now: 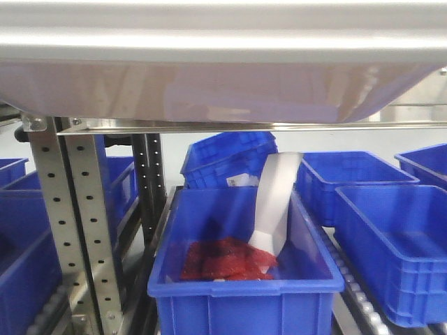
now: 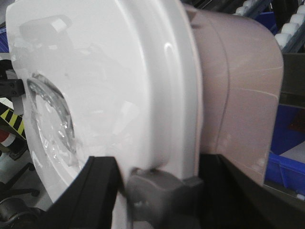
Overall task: Grab white bin and place on right shelf
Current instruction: 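Carry the bin with both grippers toward the blue-crate shelving rack, then raise the bin with both grippers above the steel shelf edge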
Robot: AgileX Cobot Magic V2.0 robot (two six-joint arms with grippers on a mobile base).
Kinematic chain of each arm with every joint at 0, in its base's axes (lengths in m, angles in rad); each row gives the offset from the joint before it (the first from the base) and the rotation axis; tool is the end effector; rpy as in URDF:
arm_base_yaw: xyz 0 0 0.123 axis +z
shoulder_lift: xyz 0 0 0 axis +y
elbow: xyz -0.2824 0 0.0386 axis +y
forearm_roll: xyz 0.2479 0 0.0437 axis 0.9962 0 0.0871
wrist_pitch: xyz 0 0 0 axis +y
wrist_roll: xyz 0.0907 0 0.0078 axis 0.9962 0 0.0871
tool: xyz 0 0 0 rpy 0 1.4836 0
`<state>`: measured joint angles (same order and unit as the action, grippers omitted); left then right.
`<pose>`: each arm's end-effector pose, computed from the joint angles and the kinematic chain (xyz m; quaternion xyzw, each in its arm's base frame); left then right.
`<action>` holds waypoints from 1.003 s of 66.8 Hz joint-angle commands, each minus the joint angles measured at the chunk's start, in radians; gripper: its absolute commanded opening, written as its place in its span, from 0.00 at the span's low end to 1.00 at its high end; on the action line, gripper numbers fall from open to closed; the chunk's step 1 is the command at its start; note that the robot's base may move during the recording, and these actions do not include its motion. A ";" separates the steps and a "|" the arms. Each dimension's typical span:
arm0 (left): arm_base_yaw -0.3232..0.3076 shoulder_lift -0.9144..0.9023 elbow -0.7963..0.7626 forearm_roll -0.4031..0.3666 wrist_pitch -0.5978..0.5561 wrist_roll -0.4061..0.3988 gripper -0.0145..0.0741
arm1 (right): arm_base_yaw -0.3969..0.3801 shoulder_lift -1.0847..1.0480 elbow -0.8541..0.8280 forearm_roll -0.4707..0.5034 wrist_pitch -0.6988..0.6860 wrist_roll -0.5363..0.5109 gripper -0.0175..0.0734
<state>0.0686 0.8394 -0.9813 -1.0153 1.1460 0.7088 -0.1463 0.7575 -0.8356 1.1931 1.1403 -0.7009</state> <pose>0.1302 -0.0617 0.4031 0.2153 0.8005 -0.3413 0.4431 0.1175 0.0605 0.3841 -0.1451 0.7810 0.4078 0.4502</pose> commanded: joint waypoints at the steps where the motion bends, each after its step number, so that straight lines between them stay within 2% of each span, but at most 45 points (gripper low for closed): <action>1: -0.021 -0.013 -0.030 -0.200 0.160 0.007 0.48 | 0.011 -0.002 -0.032 0.203 0.144 -0.006 0.63; 67: -0.021 -0.013 -0.030 -0.200 0.159 0.007 0.48 | 0.011 -0.002 -0.032 0.203 0.144 -0.006 0.63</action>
<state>0.0686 0.8394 -0.9813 -1.0153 1.1460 0.7088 -0.1463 0.7575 -0.8356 1.1931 1.1403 -0.7009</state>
